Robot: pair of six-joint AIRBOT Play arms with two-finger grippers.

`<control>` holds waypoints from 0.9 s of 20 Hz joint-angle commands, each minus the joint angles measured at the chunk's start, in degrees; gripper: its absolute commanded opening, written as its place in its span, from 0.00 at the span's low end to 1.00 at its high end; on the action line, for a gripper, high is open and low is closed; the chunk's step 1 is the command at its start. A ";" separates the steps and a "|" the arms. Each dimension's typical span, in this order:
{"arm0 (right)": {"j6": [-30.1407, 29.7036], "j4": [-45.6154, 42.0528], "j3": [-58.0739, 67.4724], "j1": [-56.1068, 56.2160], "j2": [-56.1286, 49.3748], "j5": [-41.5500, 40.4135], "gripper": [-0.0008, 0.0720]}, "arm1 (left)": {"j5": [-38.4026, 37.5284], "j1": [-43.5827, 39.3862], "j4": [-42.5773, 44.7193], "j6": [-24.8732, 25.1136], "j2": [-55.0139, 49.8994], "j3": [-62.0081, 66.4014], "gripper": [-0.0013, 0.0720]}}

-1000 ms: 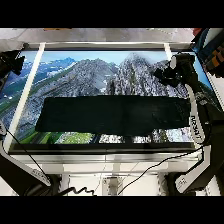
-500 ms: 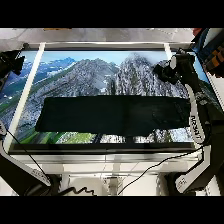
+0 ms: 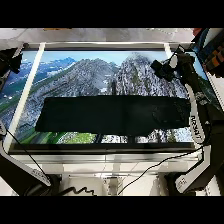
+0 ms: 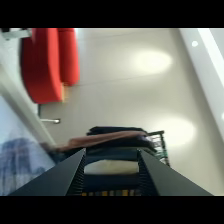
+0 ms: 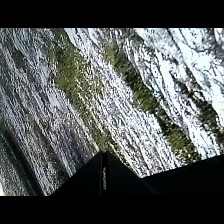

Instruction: Fold the clothes and pants, and hang the long-sleeved shirts on hangers.

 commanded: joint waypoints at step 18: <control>-20.04 7.85 0.24 0.02 3.85 -0.26 0.04 | -24.72 -3.43 -1.27 18.16 -1.73 -0.07 0.53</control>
